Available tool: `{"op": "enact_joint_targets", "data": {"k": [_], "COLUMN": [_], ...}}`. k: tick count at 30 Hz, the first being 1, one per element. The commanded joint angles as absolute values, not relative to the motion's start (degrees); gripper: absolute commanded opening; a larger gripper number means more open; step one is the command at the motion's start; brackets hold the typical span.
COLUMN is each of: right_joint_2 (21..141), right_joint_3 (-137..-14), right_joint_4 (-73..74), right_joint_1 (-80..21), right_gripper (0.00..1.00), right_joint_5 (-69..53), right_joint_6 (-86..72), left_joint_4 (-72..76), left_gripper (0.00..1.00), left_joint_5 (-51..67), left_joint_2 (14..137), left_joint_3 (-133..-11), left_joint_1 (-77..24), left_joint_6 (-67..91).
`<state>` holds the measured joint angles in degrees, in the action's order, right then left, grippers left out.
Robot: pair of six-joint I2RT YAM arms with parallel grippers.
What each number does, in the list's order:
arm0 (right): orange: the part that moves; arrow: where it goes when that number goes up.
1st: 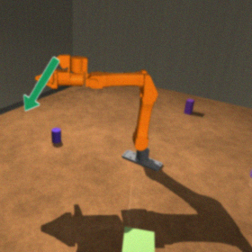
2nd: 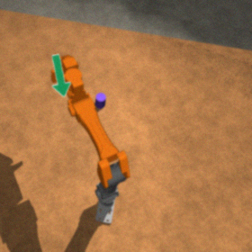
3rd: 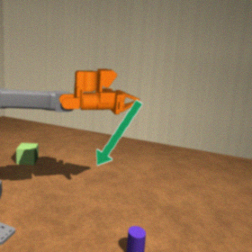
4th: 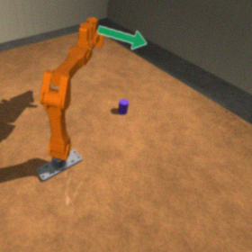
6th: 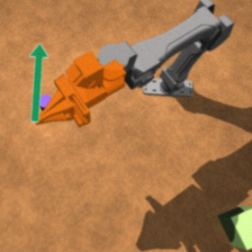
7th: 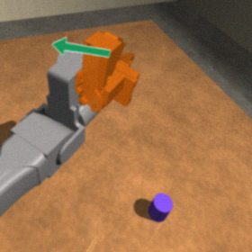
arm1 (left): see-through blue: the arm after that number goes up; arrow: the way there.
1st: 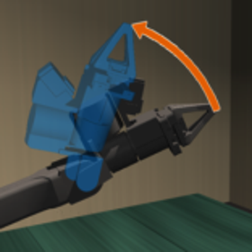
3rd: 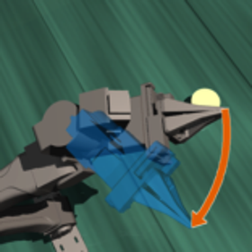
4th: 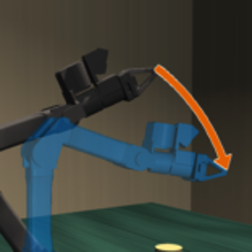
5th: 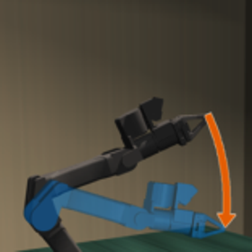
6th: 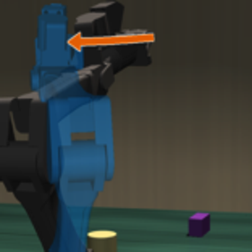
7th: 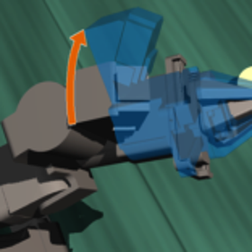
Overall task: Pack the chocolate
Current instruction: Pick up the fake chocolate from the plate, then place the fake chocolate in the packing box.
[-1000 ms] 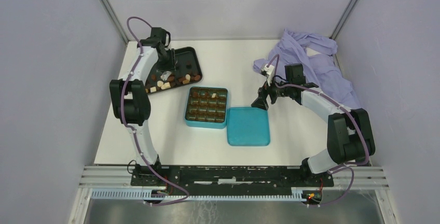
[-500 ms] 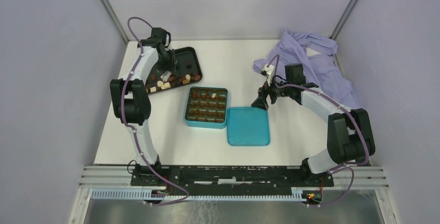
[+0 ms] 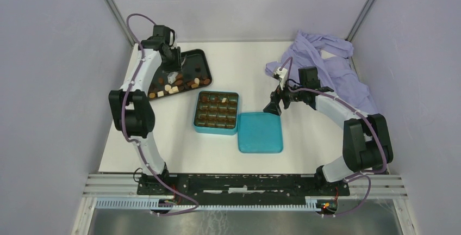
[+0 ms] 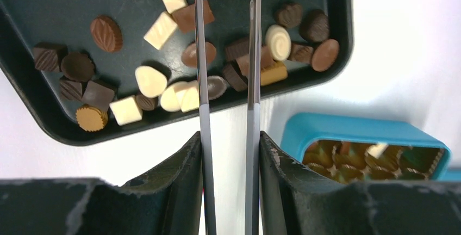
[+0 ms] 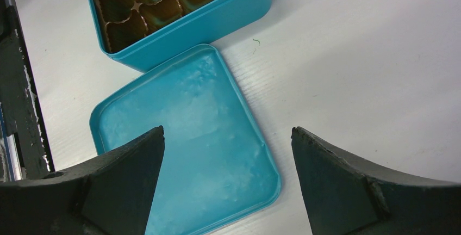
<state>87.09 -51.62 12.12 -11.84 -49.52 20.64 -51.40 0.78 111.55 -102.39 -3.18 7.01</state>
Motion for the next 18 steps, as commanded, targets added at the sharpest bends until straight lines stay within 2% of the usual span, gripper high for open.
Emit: {"op": "enact_joint_targets", "data": {"k": [1, 12, 18], "right_joint_2": [86.1, 85.8, 86.0], "right_joint_3": [-52.2, -51.8, -51.7], "right_joint_4": [11.0, 10.5, 10.1], "right_joint_1": [-11.7, -11.8, -11.7], "right_gripper": [0.92, 0.93, 0.93], "right_joint_5": [-51.0, -51.1, -50.3], "right_joint_6": [20.2, 19.7, 19.2], "left_joint_4": [-48.7, -38.0, -32.6], "left_gripper": [0.02, 0.02, 0.02], "left_joint_5": [5.8, 24.8, 30.4], "left_joint_2": [102.8, 82.4, 71.8], "left_joint_3": [-98.5, -78.3, -68.2], "left_joint_1": [-3.1, -3.9, -8.1], "left_joint_6": [10.0, 15.4, 22.0]}}
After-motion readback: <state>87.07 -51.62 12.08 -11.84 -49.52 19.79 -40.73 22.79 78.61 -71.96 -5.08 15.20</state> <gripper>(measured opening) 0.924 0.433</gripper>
